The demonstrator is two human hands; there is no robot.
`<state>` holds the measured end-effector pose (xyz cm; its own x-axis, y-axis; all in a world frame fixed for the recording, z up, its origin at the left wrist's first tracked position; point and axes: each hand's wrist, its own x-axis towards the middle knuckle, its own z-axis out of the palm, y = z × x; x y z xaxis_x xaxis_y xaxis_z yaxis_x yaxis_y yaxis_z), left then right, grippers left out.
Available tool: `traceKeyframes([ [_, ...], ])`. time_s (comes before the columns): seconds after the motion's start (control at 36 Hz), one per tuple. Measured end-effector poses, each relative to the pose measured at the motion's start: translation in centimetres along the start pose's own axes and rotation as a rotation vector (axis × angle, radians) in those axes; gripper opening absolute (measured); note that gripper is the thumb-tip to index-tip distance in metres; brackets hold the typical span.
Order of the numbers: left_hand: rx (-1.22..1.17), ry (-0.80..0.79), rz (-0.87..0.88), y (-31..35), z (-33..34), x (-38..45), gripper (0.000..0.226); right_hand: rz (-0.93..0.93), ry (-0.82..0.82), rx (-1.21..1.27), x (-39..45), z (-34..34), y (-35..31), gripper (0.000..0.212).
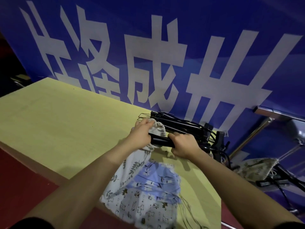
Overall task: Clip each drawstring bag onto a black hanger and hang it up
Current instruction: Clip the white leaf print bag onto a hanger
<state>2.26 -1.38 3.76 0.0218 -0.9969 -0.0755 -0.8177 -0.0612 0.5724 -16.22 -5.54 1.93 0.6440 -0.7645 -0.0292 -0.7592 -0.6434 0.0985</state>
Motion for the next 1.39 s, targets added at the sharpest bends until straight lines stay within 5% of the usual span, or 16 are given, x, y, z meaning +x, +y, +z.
traceKeyframes([
  [0.28,0.513,0.033,0.138,0.3,1.4,0.5,0.045,-0.291,0.421,-0.354,2.0,-1.6,0.4,0.019],
  [0.36,0.41,0.1,0.048,0.5,2.0,0.7,0.04,-0.384,0.685,-0.383,2.3,-2.5,0.4,0.02],
  [0.5,0.089,0.262,-0.064,0.8,1.1,1.3,0.039,-0.183,0.886,-0.204,2.0,-3.4,-0.1,0.028],
  [0.58,-0.073,0.351,-0.073,0.9,0.4,1.5,0.029,0.027,0.795,0.066,1.7,-2.7,-0.7,0.021],
  [0.69,-0.23,0.417,-0.069,1.1,0.2,1.1,0.019,0.421,0.223,0.553,1.6,-0.6,-1.6,0.045],
  [0.75,-0.289,0.439,-0.07,0.9,0.3,0.8,0.019,0.491,-0.012,0.753,1.9,0.6,-2.3,0.061],
  [0.81,-0.325,0.456,-0.055,0.6,0.2,0.5,0.021,0.441,-0.131,0.84,2.1,1.3,-3.0,0.049],
  [0.86,-0.354,0.458,-0.037,0.1,0.0,0.2,0.024,0.378,-0.111,0.846,2.4,1.7,-3.4,0.018],
  [1.03,-0.358,0.488,-0.016,-1.0,0.3,-0.3,0.031,0.382,0.227,1.145,3.1,-0.1,-3.4,0.013],
  [1.14,-0.277,0.534,-0.021,-1.5,1.0,-0.4,0.034,0.299,0.418,1.343,3.1,-3.1,-3.9,0.022],
  [1.39,-0.166,0.453,0.062,-0.5,1.1,-0.1,0.046,0.234,0.39,1.5,3.7,-5.9,-4.0,0.04],
])
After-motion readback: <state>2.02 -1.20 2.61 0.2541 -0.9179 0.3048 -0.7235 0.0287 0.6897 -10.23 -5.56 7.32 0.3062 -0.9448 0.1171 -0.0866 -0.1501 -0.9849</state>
